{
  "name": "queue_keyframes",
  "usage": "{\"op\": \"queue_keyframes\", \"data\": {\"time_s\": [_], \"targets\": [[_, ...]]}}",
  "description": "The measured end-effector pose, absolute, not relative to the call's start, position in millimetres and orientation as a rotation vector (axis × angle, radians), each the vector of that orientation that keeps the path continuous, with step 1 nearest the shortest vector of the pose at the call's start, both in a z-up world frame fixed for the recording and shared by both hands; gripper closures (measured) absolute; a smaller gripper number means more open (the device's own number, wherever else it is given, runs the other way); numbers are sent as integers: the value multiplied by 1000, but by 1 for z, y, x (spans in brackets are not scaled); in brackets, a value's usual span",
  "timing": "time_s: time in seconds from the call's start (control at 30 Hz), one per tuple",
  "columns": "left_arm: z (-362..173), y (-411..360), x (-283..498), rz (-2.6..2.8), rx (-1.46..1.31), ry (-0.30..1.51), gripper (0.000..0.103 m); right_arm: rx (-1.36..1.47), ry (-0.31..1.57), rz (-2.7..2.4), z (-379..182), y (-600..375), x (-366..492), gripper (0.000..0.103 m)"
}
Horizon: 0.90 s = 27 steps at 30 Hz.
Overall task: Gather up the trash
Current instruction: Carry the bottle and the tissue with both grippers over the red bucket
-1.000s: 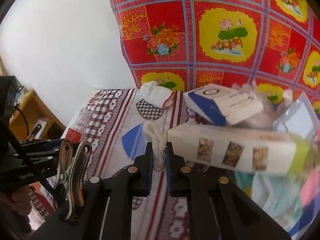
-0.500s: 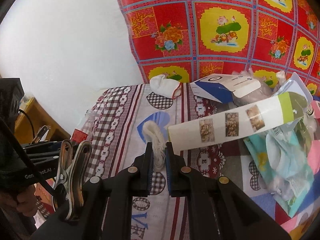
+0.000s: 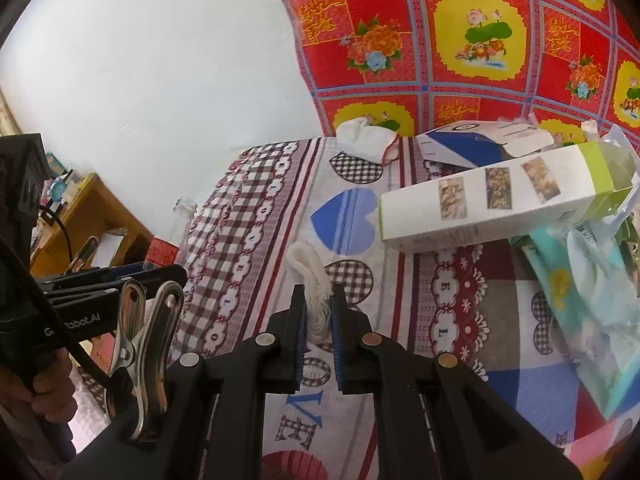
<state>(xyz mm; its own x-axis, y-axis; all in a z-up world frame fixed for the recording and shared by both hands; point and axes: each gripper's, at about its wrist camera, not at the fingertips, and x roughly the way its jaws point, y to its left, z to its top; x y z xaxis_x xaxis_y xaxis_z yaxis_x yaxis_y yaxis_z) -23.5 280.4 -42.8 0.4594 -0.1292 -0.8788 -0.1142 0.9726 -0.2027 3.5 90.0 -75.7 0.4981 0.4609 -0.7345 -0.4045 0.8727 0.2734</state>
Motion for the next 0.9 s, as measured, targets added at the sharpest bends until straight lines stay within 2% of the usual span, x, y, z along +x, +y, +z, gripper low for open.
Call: {"op": "queue_keyframes", "data": {"time_s": [0.9], "targets": [[-22,369,-112,336,-376,996,71,-54,848,876,-57,189,-35,91]]}}
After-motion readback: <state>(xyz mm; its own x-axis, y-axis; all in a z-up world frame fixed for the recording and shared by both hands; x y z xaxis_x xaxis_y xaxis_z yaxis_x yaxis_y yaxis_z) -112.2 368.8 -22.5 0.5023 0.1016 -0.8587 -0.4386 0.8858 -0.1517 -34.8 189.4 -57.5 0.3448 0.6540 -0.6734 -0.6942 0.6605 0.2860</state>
